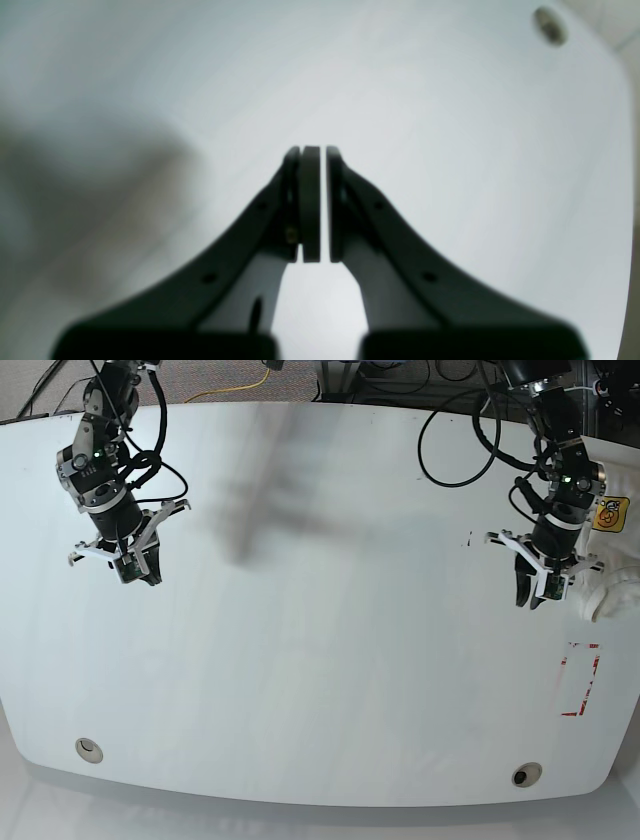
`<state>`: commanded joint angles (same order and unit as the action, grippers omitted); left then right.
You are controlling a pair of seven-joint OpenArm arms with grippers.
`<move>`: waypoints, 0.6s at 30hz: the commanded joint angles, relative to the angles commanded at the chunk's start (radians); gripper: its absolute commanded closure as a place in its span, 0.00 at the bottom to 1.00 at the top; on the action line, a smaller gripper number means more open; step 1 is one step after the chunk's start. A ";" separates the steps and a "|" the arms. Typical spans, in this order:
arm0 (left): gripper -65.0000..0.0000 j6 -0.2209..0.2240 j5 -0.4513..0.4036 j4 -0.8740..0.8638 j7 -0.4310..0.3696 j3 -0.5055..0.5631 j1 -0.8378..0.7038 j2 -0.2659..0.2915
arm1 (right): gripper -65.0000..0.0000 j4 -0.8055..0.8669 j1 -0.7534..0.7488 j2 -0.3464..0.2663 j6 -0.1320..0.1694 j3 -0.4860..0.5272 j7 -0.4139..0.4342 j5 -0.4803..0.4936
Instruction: Layout the t-shirt on the table in an organized manner, then fold the t-shirt properly
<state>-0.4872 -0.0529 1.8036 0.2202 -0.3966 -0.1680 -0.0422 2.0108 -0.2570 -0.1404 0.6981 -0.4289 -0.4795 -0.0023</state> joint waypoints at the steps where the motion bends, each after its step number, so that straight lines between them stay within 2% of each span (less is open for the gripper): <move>1: 0.86 0.008 -0.002 0.000 -0.040 0.008 -0.003 0.018 | 0.98 0.000 -0.005 0.008 0.000 0.000 0.028 -0.014; 3: 0.86 0.043 -0.005 -0.008 -0.153 0.034 -0.031 0.052 | 0.98 -0.002 -0.031 0.031 0.000 -0.003 0.100 -0.048; 5: 0.86 0.084 -0.014 -0.023 -0.230 0.077 -0.048 0.060 | 0.98 -0.009 -0.055 0.043 0.000 -0.003 0.158 -0.061; 10: 0.86 0.258 -0.127 -0.097 -0.411 0.193 -0.092 0.063 | 0.98 -0.034 -0.129 0.071 0.000 0.000 0.293 -0.095; 12: 0.86 0.305 -0.173 -0.104 -0.460 0.219 -0.132 0.063 | 0.98 -0.040 -0.164 0.074 -0.025 0.000 0.322 -0.089; 14: 0.85 0.316 -0.196 -0.097 -0.486 0.233 -0.176 0.066 | 0.98 -0.040 -0.198 0.074 -0.033 0.000 0.324 -0.089; 18: 0.85 0.316 -0.206 -0.021 -0.489 0.235 -0.288 0.068 | 0.99 -0.037 -0.278 0.075 -0.031 -0.005 0.324 -0.071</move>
<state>-0.1711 -0.2585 1.7822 -0.2693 -0.1619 -0.4565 0.0253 1.9739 -0.5347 -0.0652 0.6667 -0.4335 -0.1557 -0.0729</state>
